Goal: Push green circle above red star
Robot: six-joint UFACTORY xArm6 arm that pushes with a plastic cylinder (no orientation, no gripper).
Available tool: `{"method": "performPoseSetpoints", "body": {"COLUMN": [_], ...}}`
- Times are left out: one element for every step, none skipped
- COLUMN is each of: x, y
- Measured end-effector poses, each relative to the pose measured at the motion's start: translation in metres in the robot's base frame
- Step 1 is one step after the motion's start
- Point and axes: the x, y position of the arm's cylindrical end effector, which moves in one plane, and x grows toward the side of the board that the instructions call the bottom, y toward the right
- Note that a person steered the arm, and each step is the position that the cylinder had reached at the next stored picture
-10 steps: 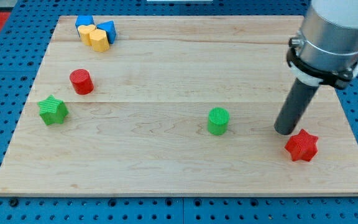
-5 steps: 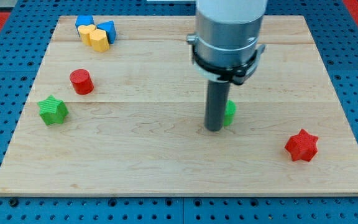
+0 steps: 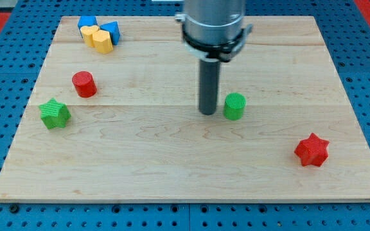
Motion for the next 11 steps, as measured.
{"method": "performPoseSetpoints", "body": {"x": [0.002,0.000,-0.006,-0.012,-0.032,-0.055,-0.038,-0.010,-0.018,-0.045,-0.033], "y": [0.063,0.077,0.037,0.094,0.100,0.162,0.182,0.172,0.179,0.170,0.160]}}
